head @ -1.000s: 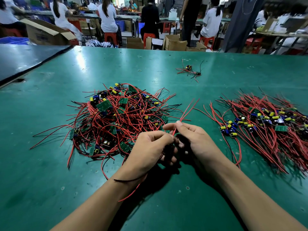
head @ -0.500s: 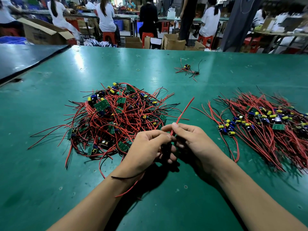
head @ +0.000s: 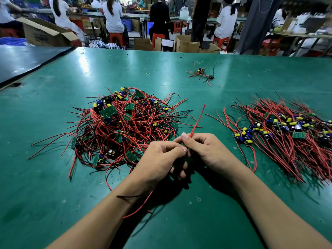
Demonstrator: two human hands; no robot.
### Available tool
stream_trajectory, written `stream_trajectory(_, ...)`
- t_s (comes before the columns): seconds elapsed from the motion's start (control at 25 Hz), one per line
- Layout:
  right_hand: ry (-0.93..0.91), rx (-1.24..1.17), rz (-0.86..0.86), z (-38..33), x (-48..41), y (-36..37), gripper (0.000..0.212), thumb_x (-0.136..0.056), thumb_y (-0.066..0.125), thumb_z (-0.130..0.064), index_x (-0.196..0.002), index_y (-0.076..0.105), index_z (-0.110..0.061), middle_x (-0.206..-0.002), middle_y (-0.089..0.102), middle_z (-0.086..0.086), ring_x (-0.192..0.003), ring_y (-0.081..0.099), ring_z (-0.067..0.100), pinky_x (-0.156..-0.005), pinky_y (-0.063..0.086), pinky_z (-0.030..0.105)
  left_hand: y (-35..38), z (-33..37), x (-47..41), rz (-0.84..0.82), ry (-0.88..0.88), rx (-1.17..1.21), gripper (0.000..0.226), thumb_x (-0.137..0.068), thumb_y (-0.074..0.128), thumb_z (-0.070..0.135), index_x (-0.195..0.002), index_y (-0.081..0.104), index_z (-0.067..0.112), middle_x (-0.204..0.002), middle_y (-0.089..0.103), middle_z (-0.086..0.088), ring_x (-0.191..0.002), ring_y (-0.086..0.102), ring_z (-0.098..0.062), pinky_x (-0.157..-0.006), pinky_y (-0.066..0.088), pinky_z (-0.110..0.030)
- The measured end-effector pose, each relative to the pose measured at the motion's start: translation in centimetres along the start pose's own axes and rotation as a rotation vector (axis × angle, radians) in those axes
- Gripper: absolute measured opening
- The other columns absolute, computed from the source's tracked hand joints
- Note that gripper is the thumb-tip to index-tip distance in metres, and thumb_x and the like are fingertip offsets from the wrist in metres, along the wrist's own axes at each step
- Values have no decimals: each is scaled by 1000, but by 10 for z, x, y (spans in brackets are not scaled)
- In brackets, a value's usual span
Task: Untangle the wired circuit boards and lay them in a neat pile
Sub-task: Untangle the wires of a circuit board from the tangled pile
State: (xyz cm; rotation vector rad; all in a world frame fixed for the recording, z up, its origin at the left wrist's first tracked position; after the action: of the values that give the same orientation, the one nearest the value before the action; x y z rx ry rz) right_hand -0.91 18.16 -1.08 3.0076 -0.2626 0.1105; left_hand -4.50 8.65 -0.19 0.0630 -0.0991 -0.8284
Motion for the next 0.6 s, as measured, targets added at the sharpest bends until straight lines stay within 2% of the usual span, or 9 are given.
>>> stream_trajectory(0.04,-22,85,65,-3,-1,-8,35,-98,60,-40,-101,75,-9,-60,64,8,-50,60,20,-52,48,25,1,0,0,2,5,-5,23,-94,55,6,-76,69,0,-56,63,-12,-39,58,-21,-38,46,-20)
stream_trajectory(0.12,-95,292,201,-12,-3,-22,32,-100,58,-39,-97,77,-13,-53,61,-12,-49,56,-1,-53,40,14,2,1,-1,6,9,-2,23,-93,55,6,-75,68,1,-55,62,-11,-38,57,-20,-38,44,-19)
stream_trajectory(0.16,-142,376,262,-17,-5,-27,31,-101,57,-37,-95,77,-14,-51,59,-20,-49,55,-5,-55,36,9,2,1,-1,9,9,3,23,-93,56,6,-75,68,1,-54,62,-11,-38,57,-19,-38,44,-19)
stream_trajectory(0.24,-229,487,382,-30,-6,-35,29,-102,57,-34,-90,78,-17,-51,56,-28,-55,55,-10,-59,36,7,1,2,-3,17,10,-12,22,-94,56,7,-77,68,0,-55,62,-11,-39,57,-19,-38,44,-19)
stream_trajectory(0.32,-315,557,541,-40,-2,-47,29,-100,59,-37,-84,78,-21,-65,67,-21,-65,59,-4,-66,41,14,1,2,-3,14,9,-46,22,-93,56,8,-76,68,2,-56,63,-11,-40,58,-20,-39,44,-18)
stream_trajectory(0.4,-358,586,675,-43,3,-63,31,-98,61,-41,-78,76,-23,-69,70,-5,-67,59,16,-69,44,28,3,1,-2,-4,-4,-55,22,-93,57,8,-75,69,4,-56,63,-10,-41,57,-21,-40,44,-18)
stream_trajectory(0.48,-347,510,710,-38,6,-73,36,-96,62,-46,-72,74,-22,-53,53,-4,-55,43,23,-57,35,36,2,1,0,-11,-10,-52,21,-93,57,9,-77,69,3,-57,63,-10,-41,58,-21,-41,45,-19)
stream_trajectory(0.56,-296,218,647,-27,2,-71,39,-90,65,-52,-72,73,-18,-50,31,-3,-47,27,17,-46,22,29,1,1,0,0,-9,-44,21,-94,57,10,-80,68,-1,-58,63,-11,-43,58,-21,-42,46,-20)
stream_trajectory(0.6,-245,63,572,-21,-2,-65,40,-86,67,-55,-73,73,-17,-51,28,-3,-44,24,14,-43,20,24,1,0,0,11,-9,-37,22,-95,57,11,-82,67,-3,-58,63,-11,-43,58,-21,-42,46,-20)
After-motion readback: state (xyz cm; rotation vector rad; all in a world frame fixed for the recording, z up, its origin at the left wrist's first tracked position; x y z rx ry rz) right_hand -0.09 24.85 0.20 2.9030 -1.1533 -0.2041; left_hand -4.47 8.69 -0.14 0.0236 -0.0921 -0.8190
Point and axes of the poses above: each hand's wrist, its own x-axis away from the middle knuckle, its own y-axis out of the palm, z = x × y, the point moved 9 cm from there along -x, towards the middle knuckle
